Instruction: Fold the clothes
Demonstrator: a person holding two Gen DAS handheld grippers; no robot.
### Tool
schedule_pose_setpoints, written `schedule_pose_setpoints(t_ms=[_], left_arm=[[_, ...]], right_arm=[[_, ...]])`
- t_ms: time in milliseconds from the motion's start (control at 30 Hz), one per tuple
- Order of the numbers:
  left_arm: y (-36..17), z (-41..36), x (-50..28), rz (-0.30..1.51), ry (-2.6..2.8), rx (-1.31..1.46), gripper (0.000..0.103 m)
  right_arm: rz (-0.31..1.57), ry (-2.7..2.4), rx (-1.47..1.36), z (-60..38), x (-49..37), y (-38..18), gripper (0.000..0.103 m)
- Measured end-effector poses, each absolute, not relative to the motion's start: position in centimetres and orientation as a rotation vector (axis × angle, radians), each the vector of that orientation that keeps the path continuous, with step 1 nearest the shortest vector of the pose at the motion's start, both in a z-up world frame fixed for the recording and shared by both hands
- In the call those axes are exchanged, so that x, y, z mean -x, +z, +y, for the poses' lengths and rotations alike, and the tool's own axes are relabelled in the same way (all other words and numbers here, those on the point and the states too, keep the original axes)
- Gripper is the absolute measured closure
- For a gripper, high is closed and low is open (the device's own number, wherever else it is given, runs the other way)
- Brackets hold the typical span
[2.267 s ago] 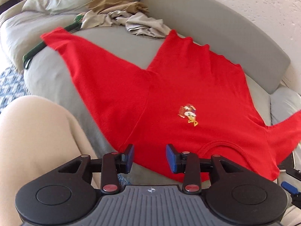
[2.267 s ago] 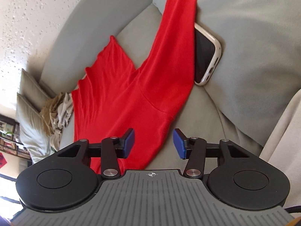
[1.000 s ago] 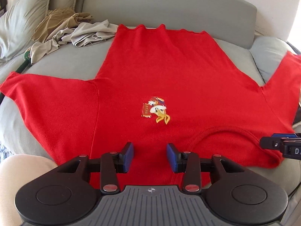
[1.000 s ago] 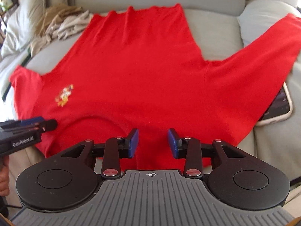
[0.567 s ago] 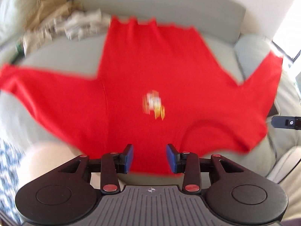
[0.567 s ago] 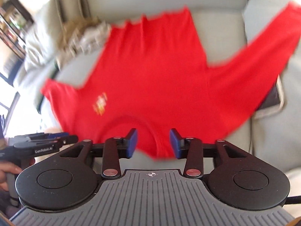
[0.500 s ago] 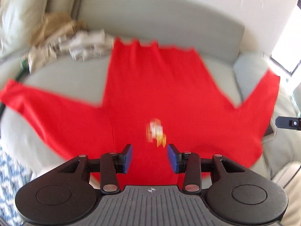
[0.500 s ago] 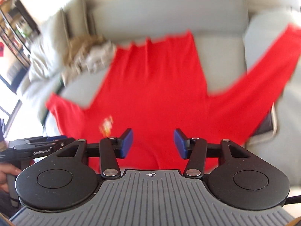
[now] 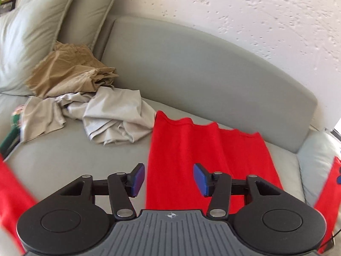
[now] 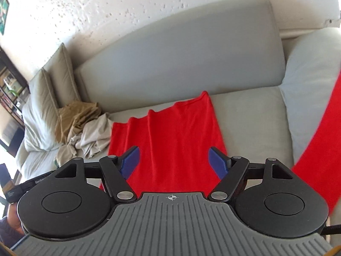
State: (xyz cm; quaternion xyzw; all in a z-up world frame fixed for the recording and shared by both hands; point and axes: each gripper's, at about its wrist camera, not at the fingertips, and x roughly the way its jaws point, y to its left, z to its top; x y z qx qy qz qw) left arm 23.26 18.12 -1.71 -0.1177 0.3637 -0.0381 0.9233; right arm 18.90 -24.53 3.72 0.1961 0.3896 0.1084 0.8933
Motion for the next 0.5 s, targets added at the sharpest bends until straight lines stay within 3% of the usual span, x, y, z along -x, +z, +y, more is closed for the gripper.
schedule_pose_setpoints(t_ms=[100,300,500], left_arm=[[-5.6,19.4,-28.9,0.8,-0.092,0.29,0.06],[-11.7,21.8,-36.3,0.893,-0.1,0.481,0.055],[-12.2,20.9,-40.0,0.832,-0.17,0.49,0.053]], right_arm=[[0.829,0.205,-0.443,-24.3,-24.8,-0.8,0.042],[0.858,0.129,-0.616,-26.5,-33.7,-8.7,0.042],[0.833,0.084,-0.747,-28.9,-39.7,-13.4,0.042]])
